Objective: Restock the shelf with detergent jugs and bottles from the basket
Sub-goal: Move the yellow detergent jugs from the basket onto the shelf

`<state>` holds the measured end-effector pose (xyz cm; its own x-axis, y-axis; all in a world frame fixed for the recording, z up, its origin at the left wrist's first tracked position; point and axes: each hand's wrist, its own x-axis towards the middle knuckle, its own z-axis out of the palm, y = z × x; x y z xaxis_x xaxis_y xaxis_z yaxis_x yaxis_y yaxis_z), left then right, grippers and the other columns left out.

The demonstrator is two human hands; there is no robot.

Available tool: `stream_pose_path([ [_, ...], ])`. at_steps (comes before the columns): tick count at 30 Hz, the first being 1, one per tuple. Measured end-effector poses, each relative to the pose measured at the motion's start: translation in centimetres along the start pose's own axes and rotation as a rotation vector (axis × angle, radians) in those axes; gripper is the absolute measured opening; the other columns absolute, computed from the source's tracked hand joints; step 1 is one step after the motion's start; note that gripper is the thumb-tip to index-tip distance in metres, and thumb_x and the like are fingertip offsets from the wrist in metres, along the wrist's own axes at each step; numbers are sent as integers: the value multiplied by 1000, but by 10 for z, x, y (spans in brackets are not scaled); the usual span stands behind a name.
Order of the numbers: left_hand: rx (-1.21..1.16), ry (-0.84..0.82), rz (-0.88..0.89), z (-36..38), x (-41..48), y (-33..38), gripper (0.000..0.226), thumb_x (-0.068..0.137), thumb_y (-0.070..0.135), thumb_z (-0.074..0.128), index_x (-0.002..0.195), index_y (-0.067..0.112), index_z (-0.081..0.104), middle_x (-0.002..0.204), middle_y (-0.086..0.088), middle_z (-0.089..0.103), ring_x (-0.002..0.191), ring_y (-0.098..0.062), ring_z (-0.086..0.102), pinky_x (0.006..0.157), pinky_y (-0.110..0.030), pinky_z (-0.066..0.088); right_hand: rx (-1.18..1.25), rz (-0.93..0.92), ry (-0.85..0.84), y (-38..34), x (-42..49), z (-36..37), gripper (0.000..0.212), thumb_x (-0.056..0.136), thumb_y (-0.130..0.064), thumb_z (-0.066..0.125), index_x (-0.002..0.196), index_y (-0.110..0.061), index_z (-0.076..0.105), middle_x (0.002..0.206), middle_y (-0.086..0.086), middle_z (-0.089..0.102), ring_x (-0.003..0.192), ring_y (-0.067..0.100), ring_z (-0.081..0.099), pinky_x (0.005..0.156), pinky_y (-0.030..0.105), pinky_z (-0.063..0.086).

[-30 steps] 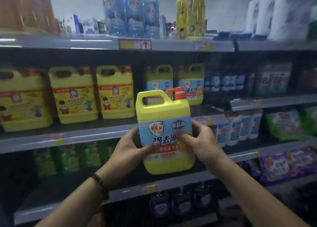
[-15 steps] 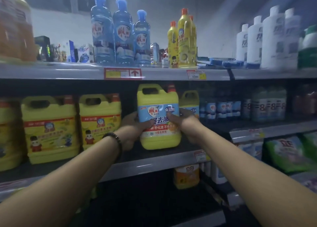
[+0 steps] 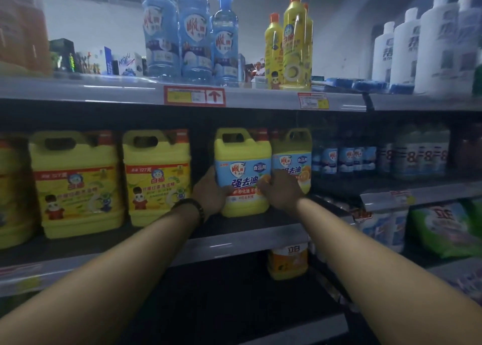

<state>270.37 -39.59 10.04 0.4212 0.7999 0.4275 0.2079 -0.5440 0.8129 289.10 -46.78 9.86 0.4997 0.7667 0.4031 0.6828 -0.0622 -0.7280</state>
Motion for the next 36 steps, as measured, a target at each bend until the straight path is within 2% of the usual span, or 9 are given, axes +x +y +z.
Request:
stream_pose_path([
  [2,50,-4,25,-3,-16,2,46,100,19,67,143,24,53,138,-1,65,127,-22,61,107,-40,51,-27,9,37,-4,-10,0,35,100,-41,68,117,-11,66,114,7,70,107,29,67,79,34,48],
  [8,132,130,191,-17,-100,3,34,95,19,74,127,23,64,119,4,70,99,-10,68,85,-27,57,126,-103,215,-16,-96,2,28,104,-37,63,123,-17,65,109,0,73,100,19,68,79,31,50],
  [11,144,104,335,-26,-162,-16,19,94,15,74,109,25,69,100,12,73,90,-3,70,78,-22,57,187,-145,175,-6,-147,10,6,103,-30,65,106,-27,69,99,-11,74,93,10,68,78,30,50],
  [14,251,51,365,-26,-222,-51,18,92,16,75,106,26,69,99,15,70,91,-5,69,79,-27,57,168,-145,118,14,-195,24,7,102,-27,66,101,-34,68,97,-15,74,92,3,69,80,27,55],
  [17,316,-89,283,-22,-279,-98,15,93,24,71,104,33,67,101,19,67,93,0,66,79,-28,56,233,-65,29,44,-244,47,7,101,-22,70,101,-29,71,95,-12,75,90,-3,68,73,12,51],
  [21,428,-310,49,-13,-352,-164,14,92,41,64,106,40,60,103,24,65,96,4,62,84,-28,55,214,139,-177,107,-312,98,15,102,-19,70,95,-32,68,91,-9,73,87,7,69,77,28,52],
  [25,535,-554,-158,-2,-419,-224,20,93,47,61,111,41,59,114,22,64,106,-5,64,90,-28,53,29,271,-434,168,-386,151,8,100,-24,71,98,-30,66,93,-11,70,94,12,68,73,16,45],
  [29,561,-747,-322,14,-472,-270,32,93,45,60,125,40,60,126,16,60,119,-11,61,97,-32,52,-90,482,-688,221,-457,192,12,99,-38,67,106,-28,64,107,-6,70,103,19,68,80,30,53],
  [36,478,-934,-516,59,-538,-328,47,91,62,58,137,51,54,140,22,61,126,-7,62,105,-29,52,-128,677,-759,280,-561,233,18,104,-25,59,121,-32,60,123,-4,63,121,24,63,99,31,50],
])
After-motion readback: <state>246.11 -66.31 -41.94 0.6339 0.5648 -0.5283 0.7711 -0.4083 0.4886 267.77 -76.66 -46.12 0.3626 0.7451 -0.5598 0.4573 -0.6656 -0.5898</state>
